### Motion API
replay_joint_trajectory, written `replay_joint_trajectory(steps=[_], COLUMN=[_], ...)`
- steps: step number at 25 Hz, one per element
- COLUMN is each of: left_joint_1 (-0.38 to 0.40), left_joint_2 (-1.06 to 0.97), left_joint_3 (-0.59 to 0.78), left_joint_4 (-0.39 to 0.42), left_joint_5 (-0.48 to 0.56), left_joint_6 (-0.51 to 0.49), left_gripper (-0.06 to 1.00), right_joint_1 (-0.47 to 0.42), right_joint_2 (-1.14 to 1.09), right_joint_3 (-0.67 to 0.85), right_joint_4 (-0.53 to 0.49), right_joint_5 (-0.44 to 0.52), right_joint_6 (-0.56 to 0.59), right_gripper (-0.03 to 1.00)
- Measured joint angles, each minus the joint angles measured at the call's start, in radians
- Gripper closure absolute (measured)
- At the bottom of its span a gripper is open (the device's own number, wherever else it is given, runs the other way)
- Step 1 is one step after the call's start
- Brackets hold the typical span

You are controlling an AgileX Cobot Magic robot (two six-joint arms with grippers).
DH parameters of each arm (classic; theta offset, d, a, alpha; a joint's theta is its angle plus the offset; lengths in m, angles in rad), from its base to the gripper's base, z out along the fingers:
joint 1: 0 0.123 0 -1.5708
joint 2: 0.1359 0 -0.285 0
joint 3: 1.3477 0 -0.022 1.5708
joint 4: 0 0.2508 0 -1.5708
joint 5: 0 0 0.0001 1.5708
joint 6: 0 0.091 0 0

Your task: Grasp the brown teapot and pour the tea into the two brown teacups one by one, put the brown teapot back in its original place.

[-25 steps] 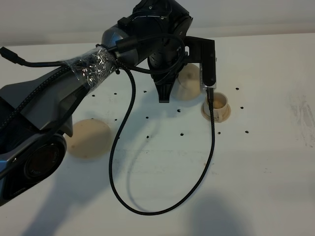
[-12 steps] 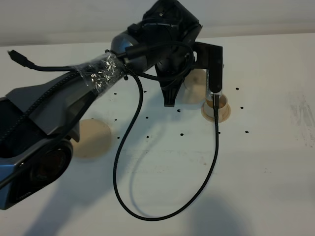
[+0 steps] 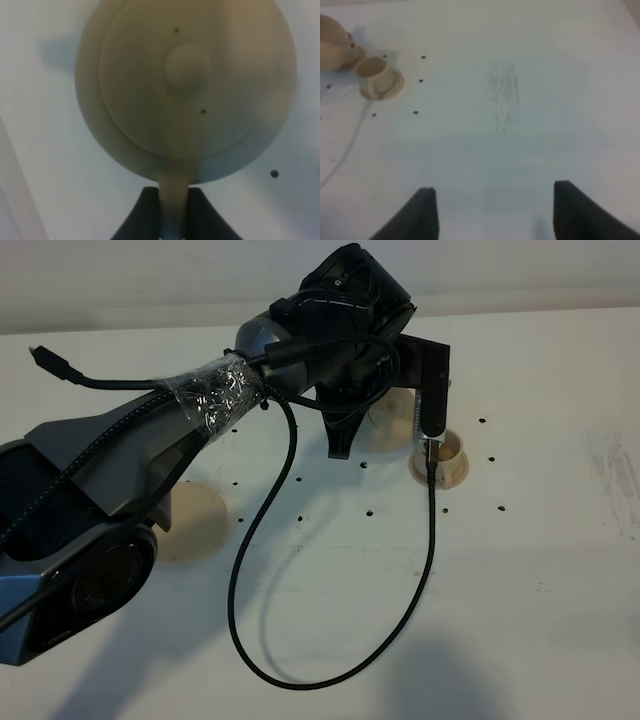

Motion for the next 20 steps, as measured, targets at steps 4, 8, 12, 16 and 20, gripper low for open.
replay_joint_trajectory(steps=[4, 8, 12, 16, 20], left_joint_1=[-0.002, -0.014, -0.024, -0.031, -0.031], left_joint_2=[0.000, 0.000, 0.000, 0.000, 0.008], left_joint_3=[0.000, 0.000, 0.000, 0.000, 0.000], left_joint_4=[0.004, 0.020, 0.029, 0.048, 0.057], left_joint_5=[-0.001, -0.018, -0.024, -0.023, -0.021], left_joint_6=[0.000, 0.000, 0.000, 0.000, 0.000], left_gripper=[0.94, 0.94, 0.94, 0.94, 0.94], right_joint_1=[0.000, 0.000, 0.000, 0.000, 0.000], right_joint_2=[0.000, 0.000, 0.000, 0.000, 0.000], right_joint_3=[0.000, 0.000, 0.000, 0.000, 0.000], right_joint_4=[0.000, 0.000, 0.000, 0.000, 0.000], right_joint_5=[0.000, 0.000, 0.000, 0.000, 0.000], right_joint_6=[0.000, 0.000, 0.000, 0.000, 0.000], right_gripper=[0.48, 0.48, 0.48, 0.48, 0.48])
